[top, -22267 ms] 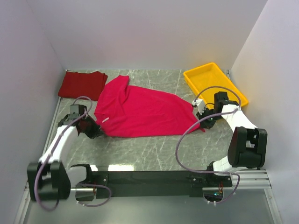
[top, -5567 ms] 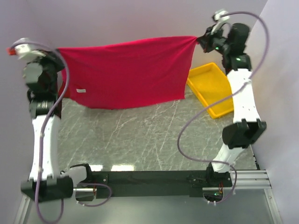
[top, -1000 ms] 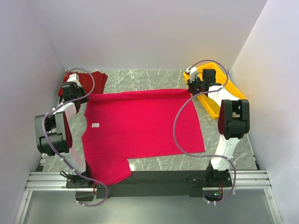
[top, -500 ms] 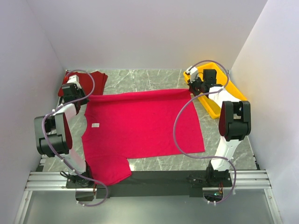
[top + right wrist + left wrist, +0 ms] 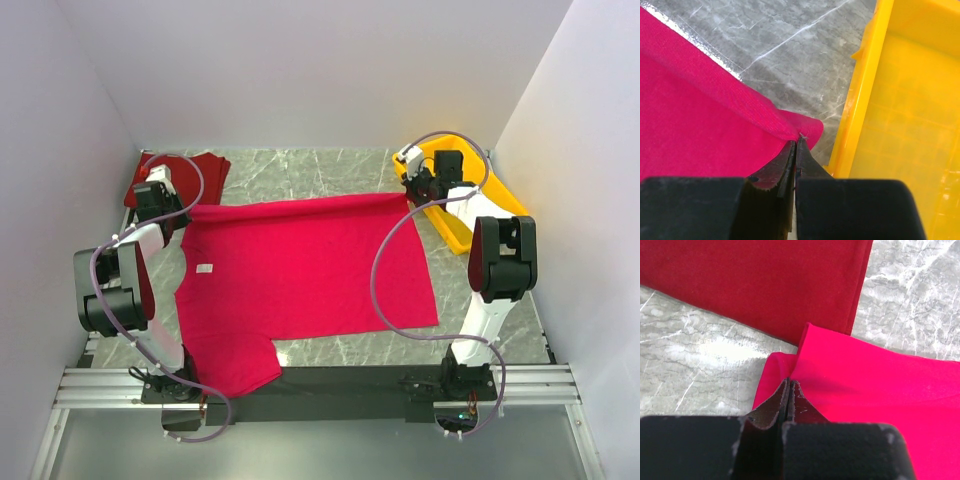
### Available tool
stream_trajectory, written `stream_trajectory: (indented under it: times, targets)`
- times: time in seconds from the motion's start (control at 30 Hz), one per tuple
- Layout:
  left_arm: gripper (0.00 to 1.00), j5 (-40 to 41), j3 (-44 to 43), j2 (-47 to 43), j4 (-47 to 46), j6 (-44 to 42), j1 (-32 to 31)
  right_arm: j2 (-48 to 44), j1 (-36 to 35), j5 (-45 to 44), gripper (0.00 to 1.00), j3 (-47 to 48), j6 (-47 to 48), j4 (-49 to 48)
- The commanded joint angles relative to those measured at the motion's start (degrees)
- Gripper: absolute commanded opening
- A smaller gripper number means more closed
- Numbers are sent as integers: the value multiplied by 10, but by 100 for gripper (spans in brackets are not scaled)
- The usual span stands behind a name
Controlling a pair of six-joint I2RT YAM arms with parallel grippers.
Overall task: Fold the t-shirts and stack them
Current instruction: Fold the tshirt
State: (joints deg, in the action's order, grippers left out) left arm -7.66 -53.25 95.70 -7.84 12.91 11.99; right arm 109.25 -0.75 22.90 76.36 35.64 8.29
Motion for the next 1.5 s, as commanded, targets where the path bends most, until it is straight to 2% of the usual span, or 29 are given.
stream_trajectory:
  times: [0.0,1.07,1.17,1.23,1.27,1.3,1.33,1.4,1.47]
  targets:
    - [1,7,0,-18,2,-14,5,-25,4,-21,0,-1,12,-12]
    - [1,6,1,-7,50,-33,6,-22,-3,-56,1,-19,38,-2]
    - [4,0,-1,-8,56,-33,6,-19,-7,-64,5,-21,44,1]
    - [14,-2,-4,-8,64,-31,6,-18,-7,-65,15,-21,46,3]
    - [24,1,-11,-9,76,-28,5,-22,-7,-65,20,-23,46,4]
    - [28,6,-13,-10,77,-26,6,-25,-7,-65,35,-24,46,5]
    - [32,14,-14,-14,77,-24,6,-27,-7,-65,43,-27,44,-1]
    - [62,22,-6,-45,77,-23,6,-48,-7,-61,56,-40,44,-10]
    - [65,26,-3,-62,70,-22,6,-62,-7,-56,58,-41,42,-11]
